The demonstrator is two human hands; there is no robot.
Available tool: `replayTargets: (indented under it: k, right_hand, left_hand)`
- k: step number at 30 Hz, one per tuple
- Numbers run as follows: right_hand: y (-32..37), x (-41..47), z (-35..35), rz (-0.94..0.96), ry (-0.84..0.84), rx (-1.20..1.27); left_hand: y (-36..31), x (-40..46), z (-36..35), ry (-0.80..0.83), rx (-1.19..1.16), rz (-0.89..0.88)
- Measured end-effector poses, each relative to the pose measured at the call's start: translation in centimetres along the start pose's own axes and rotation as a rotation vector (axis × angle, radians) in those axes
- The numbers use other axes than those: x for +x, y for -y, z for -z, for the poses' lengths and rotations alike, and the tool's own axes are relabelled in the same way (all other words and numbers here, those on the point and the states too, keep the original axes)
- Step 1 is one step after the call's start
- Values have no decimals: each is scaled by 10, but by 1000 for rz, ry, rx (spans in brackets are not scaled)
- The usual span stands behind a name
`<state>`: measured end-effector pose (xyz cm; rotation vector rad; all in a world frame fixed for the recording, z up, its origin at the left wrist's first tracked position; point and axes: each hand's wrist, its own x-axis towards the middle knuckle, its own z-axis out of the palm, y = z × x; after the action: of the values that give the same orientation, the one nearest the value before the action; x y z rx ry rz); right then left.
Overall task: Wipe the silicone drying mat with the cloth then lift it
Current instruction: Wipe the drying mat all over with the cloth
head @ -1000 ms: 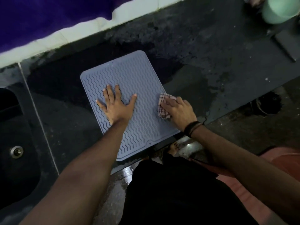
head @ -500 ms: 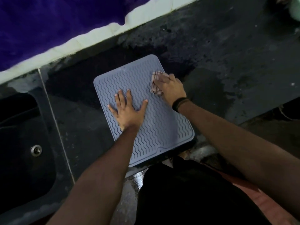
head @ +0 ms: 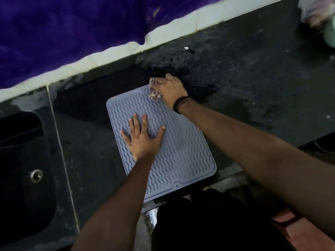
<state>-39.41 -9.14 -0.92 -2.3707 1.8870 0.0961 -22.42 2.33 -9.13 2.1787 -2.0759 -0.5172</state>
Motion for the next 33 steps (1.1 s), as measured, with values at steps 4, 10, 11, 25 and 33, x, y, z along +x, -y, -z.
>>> replayTargets:
  k: [4, 10, 11, 25, 33]
  right_hand:
    - [-40, -1, -9, 11, 54, -77]
    - [-81, -4, -8, -189, 19, -28]
    - [-78, -4, -5, -216, 10, -14]
    - [-18, -176, -38, -191, 40, 66]
    - [-9, -114, -12, -291, 48, 84]
  left_hand:
    - [1, -3, -1, -9, -11, 4]
    - [0, 0, 0, -37, 0, 5]
    - [1, -1, 0, -40, -2, 2]
    - [1, -3, 0, -25, 1, 4]
    - [3, 0, -3, -1, -7, -17]
